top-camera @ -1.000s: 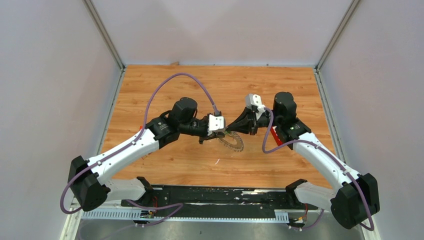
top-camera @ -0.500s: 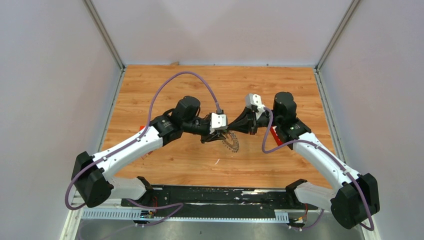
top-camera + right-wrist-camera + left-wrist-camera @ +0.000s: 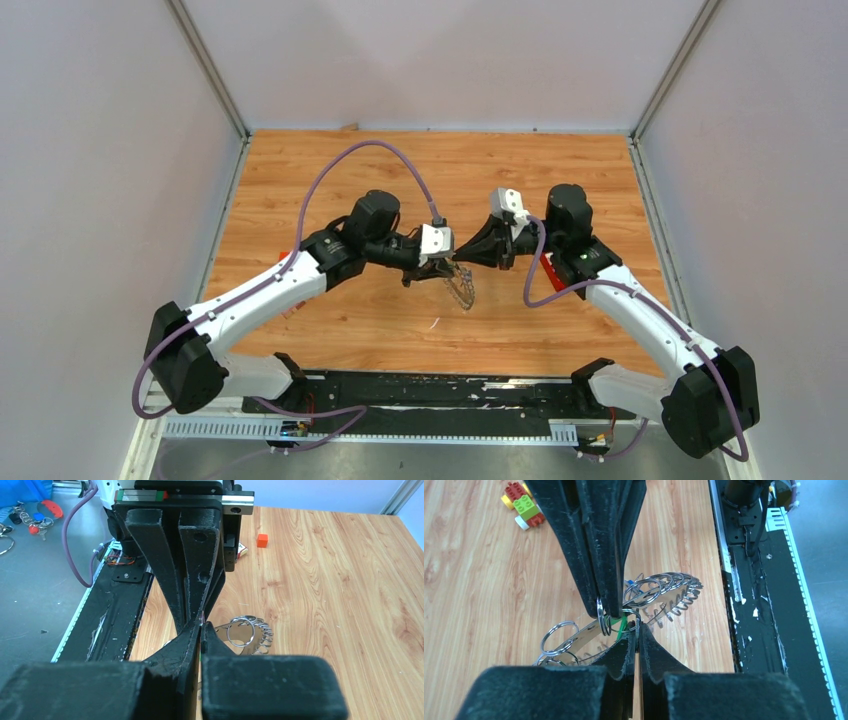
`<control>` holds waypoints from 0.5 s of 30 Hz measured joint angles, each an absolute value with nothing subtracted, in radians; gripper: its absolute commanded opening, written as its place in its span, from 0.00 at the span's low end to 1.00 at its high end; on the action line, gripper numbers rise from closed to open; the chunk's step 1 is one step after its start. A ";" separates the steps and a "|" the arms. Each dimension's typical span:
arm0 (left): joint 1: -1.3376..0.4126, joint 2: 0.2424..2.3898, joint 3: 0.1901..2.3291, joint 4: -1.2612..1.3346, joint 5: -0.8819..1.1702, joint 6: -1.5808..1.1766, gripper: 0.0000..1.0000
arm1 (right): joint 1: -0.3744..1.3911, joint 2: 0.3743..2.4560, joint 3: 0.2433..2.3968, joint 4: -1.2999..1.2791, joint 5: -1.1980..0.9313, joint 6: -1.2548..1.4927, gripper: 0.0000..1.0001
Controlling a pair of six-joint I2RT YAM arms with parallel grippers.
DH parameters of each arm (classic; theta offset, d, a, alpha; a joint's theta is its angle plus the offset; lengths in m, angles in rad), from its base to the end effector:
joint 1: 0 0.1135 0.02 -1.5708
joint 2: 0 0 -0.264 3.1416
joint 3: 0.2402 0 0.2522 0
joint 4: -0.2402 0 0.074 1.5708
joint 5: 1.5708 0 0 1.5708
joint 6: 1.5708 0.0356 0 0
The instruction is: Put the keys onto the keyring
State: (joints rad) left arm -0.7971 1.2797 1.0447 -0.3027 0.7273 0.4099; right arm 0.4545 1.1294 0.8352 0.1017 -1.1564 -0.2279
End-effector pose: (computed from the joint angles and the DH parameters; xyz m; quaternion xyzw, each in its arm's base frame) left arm 0.1807 -0.2189 0.3162 0.6059 0.5694 -0.3923 0.3935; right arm 0.2065 0.1372 0.3217 -0.5438 0.4928 0.4793 0.4814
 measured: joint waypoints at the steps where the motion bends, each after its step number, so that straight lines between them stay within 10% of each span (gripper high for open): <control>1: -0.796 1.280 1.045 -0.301 0.728 0.408 0.00 | 0.455 1.129 0.835 0.100 -1.157 -0.230 0.00; 15: -0.783 1.277 1.084 -0.371 0.663 0.421 0.00 | 0.448 1.127 0.835 0.063 -1.129 -0.265 0.00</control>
State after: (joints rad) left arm -0.7826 1.2774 1.0836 -0.3710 0.6628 0.4213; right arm 0.4484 1.1275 0.8352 0.0631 -1.1294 -0.2646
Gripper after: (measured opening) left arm 0.010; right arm 0.019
